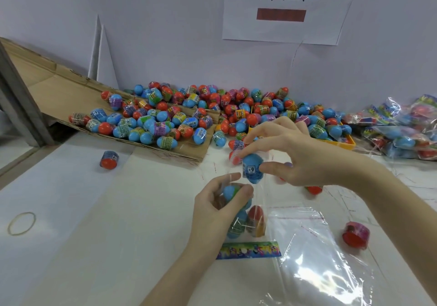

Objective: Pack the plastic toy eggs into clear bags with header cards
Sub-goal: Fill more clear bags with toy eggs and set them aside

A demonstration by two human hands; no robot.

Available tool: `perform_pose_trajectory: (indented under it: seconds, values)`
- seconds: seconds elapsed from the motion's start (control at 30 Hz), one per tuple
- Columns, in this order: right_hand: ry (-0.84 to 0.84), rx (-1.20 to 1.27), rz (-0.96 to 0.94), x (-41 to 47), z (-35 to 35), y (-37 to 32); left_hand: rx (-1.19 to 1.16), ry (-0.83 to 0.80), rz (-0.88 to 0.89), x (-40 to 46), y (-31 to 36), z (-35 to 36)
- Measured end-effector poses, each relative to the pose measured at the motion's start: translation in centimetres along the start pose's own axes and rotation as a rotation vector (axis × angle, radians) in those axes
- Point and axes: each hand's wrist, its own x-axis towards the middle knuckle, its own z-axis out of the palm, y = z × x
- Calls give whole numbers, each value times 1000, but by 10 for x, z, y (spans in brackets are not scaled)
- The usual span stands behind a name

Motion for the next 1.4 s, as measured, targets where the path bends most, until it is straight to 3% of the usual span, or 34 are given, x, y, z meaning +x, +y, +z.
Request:
perform_pose_trajectory:
  seconds: [0.27,0.63,0.93,1.17,1.4]
  values:
    - [77,98,80,4,2,0,28,-22,2,1,0,-1]
    - [-139,129,-35,0,0,7,15,-10,8,0,0,-1]
    - [-251,360,54,-2,13,3,-36,36,-50,3,-1,-3]
    - [26,510,110,-5,37,8,-43,-69,-170,1,0,-5]
    - [135,651,102,-12,49,11,-65,-134,-208,0,3,-5]
